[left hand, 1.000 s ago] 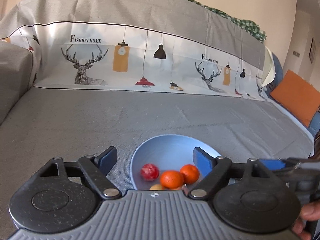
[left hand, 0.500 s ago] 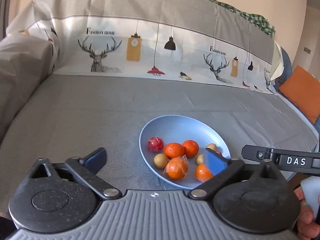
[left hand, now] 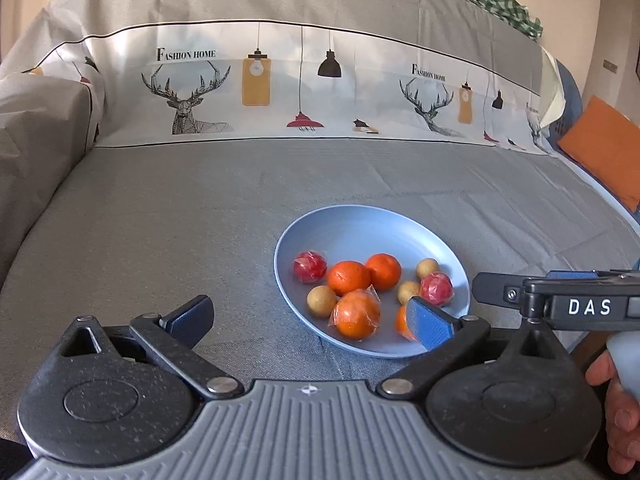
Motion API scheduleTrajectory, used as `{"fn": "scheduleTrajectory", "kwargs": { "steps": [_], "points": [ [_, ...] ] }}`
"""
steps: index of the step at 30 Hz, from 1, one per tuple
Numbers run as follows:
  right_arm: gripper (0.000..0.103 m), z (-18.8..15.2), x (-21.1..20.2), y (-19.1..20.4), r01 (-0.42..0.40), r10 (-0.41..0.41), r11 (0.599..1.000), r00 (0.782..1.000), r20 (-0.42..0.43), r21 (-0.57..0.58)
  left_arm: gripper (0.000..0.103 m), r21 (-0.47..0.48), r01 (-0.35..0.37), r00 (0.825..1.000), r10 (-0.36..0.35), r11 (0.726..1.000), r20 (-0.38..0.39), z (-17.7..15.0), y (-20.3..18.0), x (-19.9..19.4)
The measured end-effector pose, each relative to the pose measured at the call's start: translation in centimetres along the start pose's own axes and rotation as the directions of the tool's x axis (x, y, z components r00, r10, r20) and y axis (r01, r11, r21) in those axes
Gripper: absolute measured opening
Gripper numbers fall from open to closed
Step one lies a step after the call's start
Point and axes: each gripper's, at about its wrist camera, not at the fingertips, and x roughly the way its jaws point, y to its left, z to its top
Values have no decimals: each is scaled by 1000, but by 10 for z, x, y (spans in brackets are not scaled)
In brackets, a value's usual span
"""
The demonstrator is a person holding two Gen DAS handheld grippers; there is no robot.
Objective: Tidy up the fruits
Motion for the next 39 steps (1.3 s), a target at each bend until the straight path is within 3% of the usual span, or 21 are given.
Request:
{"fn": "scheduleTrajectory", "kwargs": {
  "steps": [18, 39],
  "points": [
    [102, -1, 5, 1, -2, 2, 1000, 1000, -12, 1, 103, 0, 4, 994, -4, 1000, -105, -2, -1, 14],
    [102, -2, 4, 2, -3, 3, 1000, 1000, -13, -13, 103, 64, -11, 996, 16, 998, -89, -4, -11, 14]
  ]
}}
